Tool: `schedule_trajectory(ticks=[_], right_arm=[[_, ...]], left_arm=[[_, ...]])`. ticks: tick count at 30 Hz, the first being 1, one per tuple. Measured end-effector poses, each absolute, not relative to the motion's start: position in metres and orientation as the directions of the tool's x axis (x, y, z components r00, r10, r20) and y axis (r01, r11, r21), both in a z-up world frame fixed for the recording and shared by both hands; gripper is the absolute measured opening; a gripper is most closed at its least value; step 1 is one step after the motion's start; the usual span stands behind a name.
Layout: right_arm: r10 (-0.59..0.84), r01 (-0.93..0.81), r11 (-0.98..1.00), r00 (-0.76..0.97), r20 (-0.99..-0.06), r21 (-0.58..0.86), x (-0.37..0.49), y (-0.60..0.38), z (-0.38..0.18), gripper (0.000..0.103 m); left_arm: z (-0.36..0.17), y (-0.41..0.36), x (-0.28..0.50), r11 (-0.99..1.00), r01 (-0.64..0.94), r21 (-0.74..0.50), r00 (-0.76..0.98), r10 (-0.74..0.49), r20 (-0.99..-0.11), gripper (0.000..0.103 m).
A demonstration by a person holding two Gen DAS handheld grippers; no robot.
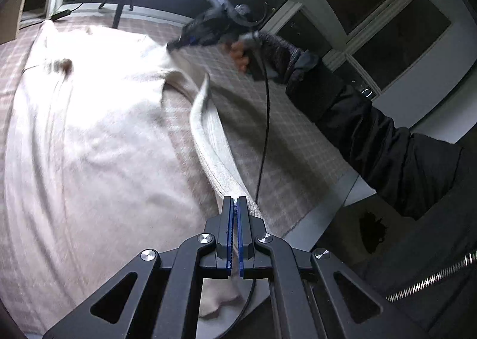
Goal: Fold clothes
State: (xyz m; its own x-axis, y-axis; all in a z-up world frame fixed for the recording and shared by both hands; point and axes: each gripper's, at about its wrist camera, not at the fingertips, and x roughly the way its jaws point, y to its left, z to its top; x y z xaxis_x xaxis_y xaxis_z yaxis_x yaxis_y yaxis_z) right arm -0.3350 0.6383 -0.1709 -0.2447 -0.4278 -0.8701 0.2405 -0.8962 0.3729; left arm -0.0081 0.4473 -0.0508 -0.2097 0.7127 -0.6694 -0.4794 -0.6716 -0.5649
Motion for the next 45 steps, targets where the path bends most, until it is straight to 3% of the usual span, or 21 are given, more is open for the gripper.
schedule_trajectory(ticks=[6,10,13,17,20,21,24,29,30,32,35,38,41,42,43,45], right_arm=[[-0.486,0.342,-0.855,-0.264,-0.833,0.390,-0.344,0.564,-0.133,0.004],[-0.400,0.313,-0.888,-0.158,-0.903,0.338,-0.360,0.511,-0.162,0.015],[-0.410,0.293,-0.893,-0.214,-0.886,0.342,-0.341,0.529,-0.154,0.018],[-0.314,0.274,-0.934,-0.331,-0.890,0.228,-0.288,0.577,-0.136,0.019],[-0.291,0.306,-0.931,-0.301,-0.908,0.197,-0.254,0.581,-0.149,0.033],[-0.281,0.316,-0.931,-0.291,-0.914,0.185,-0.243,0.583,-0.154,0.033],[-0.285,0.320,-0.928,-0.279,-0.917,0.191,-0.239,0.577,-0.173,0.033],[-0.277,0.333,-0.926,-0.286,-0.917,0.176,-0.252,0.564,-0.188,0.033],[-0.278,0.341,-0.924,-0.289,-0.916,0.172,-0.253,0.561,-0.189,0.033],[-0.289,0.360,-0.917,-0.296,-0.911,0.174,-0.256,0.558,-0.188,0.033],[-0.272,0.369,-0.916,-0.293,-0.917,0.154,-0.257,0.561,-0.189,0.010],[-0.262,0.341,-0.927,-0.296,-0.919,0.154,-0.262,0.580,-0.191,0.010],[-0.250,0.287,-0.943,-0.282,-0.926,0.168,-0.267,0.597,-0.198,0.017],[-0.231,0.284,-0.948,-0.307,-0.923,0.143,-0.261,0.597,-0.192,0.031],[-0.211,0.280,-0.953,-0.331,-0.920,0.118,-0.255,0.597,-0.185,0.038],[-0.172,0.271,-0.960,-0.381,-0.908,0.069,-0.242,0.598,-0.172,0.044]], left_arm=[[-0.066,0.422,0.016,-0.703,-0.419,-0.574,-0.203,0.689,-0.696,0.000],[-0.084,0.423,0.025,-0.708,-0.408,-0.577,-0.166,0.678,-0.716,0.000],[-0.096,0.428,0.031,-0.716,-0.430,-0.549,-0.134,0.653,-0.746,0.000],[-0.093,0.425,0.040,-0.723,-0.462,-0.514,-0.148,0.634,-0.759,0.000],[-0.095,0.424,0.043,-0.724,-0.482,-0.494,-0.144,0.621,-0.771,0.015],[-0.097,0.424,0.044,-0.723,-0.490,-0.486,-0.140,0.616,-0.775,0.019],[-0.103,0.436,0.045,-0.734,-0.515,-0.443,-0.129,0.578,-0.806,0.024],[-0.123,0.449,0.043,-0.774,-0.496,-0.394,-0.114,0.508,-0.854,0.023],[-0.126,0.450,0.044,-0.778,-0.491,-0.392,-0.111,0.502,-0.858,0.021],[-0.131,0.450,0.044,-0.795,-0.474,-0.378,-0.120,0.483,-0.867,0.003],[-0.132,0.442,0.040,-0.796,-0.426,-0.430,-0.105,0.516,-0.850,0.000],[-0.122,0.444,0.047,-0.769,-0.455,-0.448,-0.103,0.546,-0.832,0.000],[-0.120,0.448,0.052,-0.776,-0.464,-0.428,-0.110,0.530,-0.841,0.000],[-0.121,0.449,0.052,-0.787,-0.463,-0.407,-0.118,0.510,-0.852,0.000],[-0.120,0.445,0.050,-0.795,-0.457,-0.399,-0.120,0.499,-0.858,0.000],[-0.120,0.435,0.048,-0.808,-0.444,-0.388,-0.128,0.485,-0.865,0.000]])
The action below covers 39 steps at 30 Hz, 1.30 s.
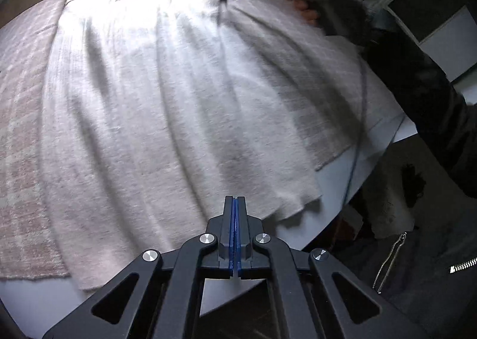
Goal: Fold clothes
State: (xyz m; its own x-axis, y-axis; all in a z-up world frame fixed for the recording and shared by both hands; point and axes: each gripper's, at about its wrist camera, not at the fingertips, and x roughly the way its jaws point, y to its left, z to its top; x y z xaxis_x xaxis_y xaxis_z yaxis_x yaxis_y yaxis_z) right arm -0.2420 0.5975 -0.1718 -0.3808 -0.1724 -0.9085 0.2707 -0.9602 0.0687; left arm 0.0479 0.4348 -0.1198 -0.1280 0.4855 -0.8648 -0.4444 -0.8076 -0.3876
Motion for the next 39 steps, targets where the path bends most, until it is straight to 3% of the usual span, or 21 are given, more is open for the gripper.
schedule_trajectory(ticks=[2,4,6,14,16,17,22,23,24,25,26,27,29,31,33,39], right_arm=[[-0.158,0.262,-0.964,-0.448,-0.880,0.039,-0.214,0.596,-0.153,0.044],[-0.318,0.315,-0.929,-0.412,-0.854,0.194,-0.191,0.592,-0.146,0.044],[-0.375,0.338,-0.905,-0.343,-0.862,0.259,-0.183,0.578,-0.158,0.044],[-0.372,0.360,-0.896,-0.290,-0.881,0.260,-0.182,0.553,-0.192,0.044],[-0.381,0.366,-0.892,-0.297,-0.875,0.264,-0.184,0.553,-0.191,0.026],[-0.375,0.366,-0.894,-0.296,-0.878,0.259,-0.183,0.554,-0.190,0.008],[-0.418,0.330,-0.884,-0.243,-0.875,0.331,-0.193,0.565,-0.190,0.011],[-0.404,0.325,-0.890,-0.244,-0.882,0.318,-0.194,0.563,-0.189,0.017],[-0.396,0.321,-0.894,-0.243,-0.885,0.312,-0.195,0.558,-0.189,0.023],[-0.408,0.326,-0.889,-0.247,-0.879,0.321,-0.193,0.558,-0.187,0.024],[-0.420,0.331,-0.884,-0.250,-0.872,0.331,-0.192,0.558,-0.185,0.024],[-0.426,0.334,-0.880,-0.246,-0.871,0.337,-0.191,0.558,-0.184,0.025],[-0.415,0.339,-0.883,-0.239,-0.878,0.325,-0.192,0.554,-0.186,0.025],[-0.411,0.346,-0.882,-0.233,-0.881,0.320,-0.193,0.549,-0.189,0.025],[-0.412,0.350,-0.880,-0.230,-0.882,0.320,-0.192,0.547,-0.191,0.027],[-0.406,0.351,-0.883,-0.237,-0.883,0.312,-0.200,0.555,-0.198,0.026]], left_arm=[[-0.118,0.431,0.046,-0.815,-0.438,-0.380,-0.140,0.479,-0.866,0.000],[-0.123,0.431,0.040,-0.818,-0.426,-0.387,-0.124,0.476,-0.871,0.002],[-0.129,0.430,0.039,-0.819,-0.440,-0.369,-0.110,0.457,-0.882,0.003],[-0.127,0.430,0.041,-0.819,-0.480,-0.314,-0.149,0.429,-0.891,0.000],[-0.116,0.423,0.040,-0.832,-0.465,-0.301,-0.171,0.418,-0.892,0.000],[-0.111,0.419,0.040,-0.845,-0.455,-0.281,-0.192,0.401,-0.896,0.000],[-0.095,0.399,0.042,-0.892,-0.398,-0.213,-0.256,0.331,-0.908,0.000],[-0.093,0.400,0.043,-0.887,-0.396,-0.236,-0.249,0.351,-0.902,0.000],[-0.091,0.405,0.043,-0.875,-0.412,-0.253,-0.243,0.373,-0.895,0.008],[-0.093,0.415,0.043,-0.862,-0.447,-0.238,-0.237,0.371,-0.898,0.024],[-0.097,0.422,0.042,-0.859,-0.466,-0.210,-0.235,0.349,-0.907,0.032],[-0.101,0.428,0.041,-0.859,-0.480,-0.180,-0.235,0.324,-0.916,0.033],[-0.114,0.437,0.036,-0.857,-0.489,-0.162,-0.212,0.297,-0.931,0.030],[-0.120,0.438,0.034,-0.853,-0.496,-0.160,-0.229,0.307,-0.924,0.013],[-0.120,0.435,0.030,-0.851,-0.495,-0.176,-0.221,0.319,-0.922,0.005],[-0.098,0.401,0.034,-0.904,-0.419,-0.086,-0.290,0.222,-0.931,0.007]])
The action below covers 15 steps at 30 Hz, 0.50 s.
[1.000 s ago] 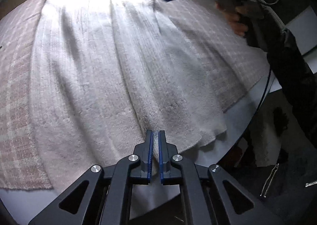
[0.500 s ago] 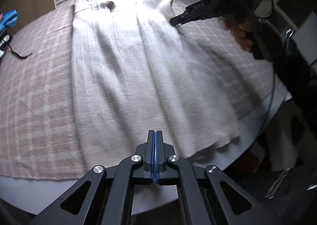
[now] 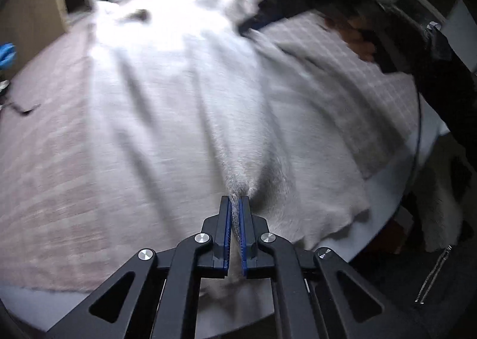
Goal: Fold clothes
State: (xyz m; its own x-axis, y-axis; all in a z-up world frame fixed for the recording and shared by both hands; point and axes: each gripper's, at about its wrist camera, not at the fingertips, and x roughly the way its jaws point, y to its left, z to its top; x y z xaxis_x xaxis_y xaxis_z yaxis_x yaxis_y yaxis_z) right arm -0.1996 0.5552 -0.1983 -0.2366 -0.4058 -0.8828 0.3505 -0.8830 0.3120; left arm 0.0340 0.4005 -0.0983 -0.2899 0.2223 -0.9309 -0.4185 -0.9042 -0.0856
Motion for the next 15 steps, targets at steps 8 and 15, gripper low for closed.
schedule_trajectory(ticks=[8,15], right_arm=[[-0.395,0.384,-0.877,-0.237,-0.888,0.288,-0.202,0.538,-0.194,0.035],[-0.418,0.360,-0.875,-0.227,-0.880,0.323,-0.210,0.539,-0.197,0.035]], left_arm=[[-0.069,0.390,0.054,-0.896,-0.441,-0.051,-0.356,0.227,-0.906,0.021],[-0.116,0.444,0.059,-0.782,-0.623,0.005,-0.253,0.195,-0.948,0.024]])
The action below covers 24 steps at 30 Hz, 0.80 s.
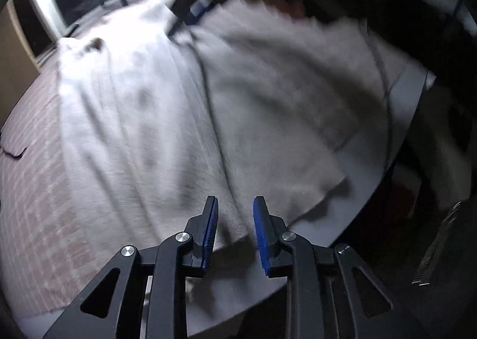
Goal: Fold clothes
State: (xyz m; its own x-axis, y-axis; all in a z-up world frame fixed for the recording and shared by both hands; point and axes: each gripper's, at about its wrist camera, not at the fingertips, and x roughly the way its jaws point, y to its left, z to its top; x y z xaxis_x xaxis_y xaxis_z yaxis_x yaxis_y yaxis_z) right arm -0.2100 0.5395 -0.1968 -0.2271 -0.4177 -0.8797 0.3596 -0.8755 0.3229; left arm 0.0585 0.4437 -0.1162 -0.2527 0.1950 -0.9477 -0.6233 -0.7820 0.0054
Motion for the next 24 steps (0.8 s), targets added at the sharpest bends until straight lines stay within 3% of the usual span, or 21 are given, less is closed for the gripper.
schedule_trajectory(ticks=[4,6,10,14,18,21,24], right_arm=[[-0.453,0.340,-0.866,-0.229,-0.861,0.365,-0.212,0.546,-0.197,0.032],[-0.441,0.324,-0.875,-0.231,-0.867,0.359,-0.213,0.549,-0.199,0.011],[-0.455,0.335,-0.865,-0.209,-0.866,0.374,-0.213,0.553,-0.189,0.010],[-0.412,0.373,-0.872,-0.211,-0.887,0.316,-0.212,0.554,-0.177,0.010],[-0.313,0.387,-0.896,-0.201,-0.928,0.219,-0.212,0.558,-0.187,0.012],[-0.303,0.373,-0.900,-0.165,-0.938,0.225,-0.212,0.564,-0.194,0.030],[-0.353,0.326,-0.903,-0.189,-0.917,0.280,-0.213,0.587,-0.178,0.034]], left_arm=[[-0.115,0.422,0.047,-0.799,-0.598,-0.069,-0.228,0.252,-0.941,0.004],[-0.107,0.412,0.044,-0.804,-0.584,-0.114,-0.208,0.284,-0.936,0.003],[-0.074,0.403,0.047,-0.774,-0.583,-0.248,-0.181,0.421,-0.889,0.003],[-0.063,0.423,0.057,-0.719,-0.646,-0.256,-0.168,0.462,-0.871,0.003],[-0.099,0.453,0.054,-0.685,-0.682,-0.258,-0.114,0.448,-0.887,0.004],[-0.118,0.459,0.053,-0.686,-0.672,-0.279,-0.054,0.421,-0.906,0.005],[-0.094,0.445,0.058,-0.674,-0.672,-0.306,-0.064,0.465,-0.883,0.015]])
